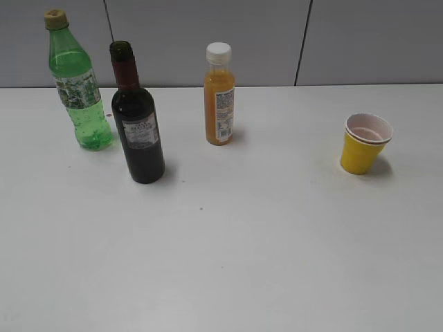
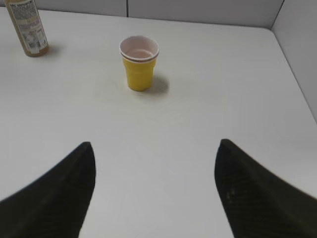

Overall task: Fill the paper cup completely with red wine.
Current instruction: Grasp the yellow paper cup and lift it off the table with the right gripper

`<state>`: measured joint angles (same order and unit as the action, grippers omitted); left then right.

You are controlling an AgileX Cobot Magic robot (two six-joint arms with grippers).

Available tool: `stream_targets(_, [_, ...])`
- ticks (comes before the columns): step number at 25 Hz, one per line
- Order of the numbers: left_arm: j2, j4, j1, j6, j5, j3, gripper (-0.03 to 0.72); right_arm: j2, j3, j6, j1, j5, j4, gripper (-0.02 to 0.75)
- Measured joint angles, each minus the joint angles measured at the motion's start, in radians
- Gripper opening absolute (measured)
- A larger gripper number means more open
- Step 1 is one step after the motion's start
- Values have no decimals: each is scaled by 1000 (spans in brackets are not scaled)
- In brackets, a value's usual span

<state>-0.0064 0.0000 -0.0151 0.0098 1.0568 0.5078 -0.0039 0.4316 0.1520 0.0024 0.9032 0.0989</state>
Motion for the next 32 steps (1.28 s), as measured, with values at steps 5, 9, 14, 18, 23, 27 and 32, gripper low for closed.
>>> stream_targets(5, [0,0,0,0,0,0,582,0,3,0,0,-151,1,562])
stream_targets(9, [0,0,0,0,-1,0,582,24,3,0,0,-245,1,562])
stream_targets(14, [0,0,0,0,-1,0,582,124,-1,0,0,-323,1,562])
stream_targets(18, [0,0,0,0,-1,0,582,227,-7,0,0,-463,1,562])
stream_targets(23, [0,0,0,0,-1,0,582,376,-7,0,0,-665,0,562])
stream_targets(27, [0,0,0,0,-1,0,582,523,-7,0,0,-812,-1,562])
stream_targets(32, [0,0,0,0,-1,0,582,736,-7,0,0,-977,-1,562])
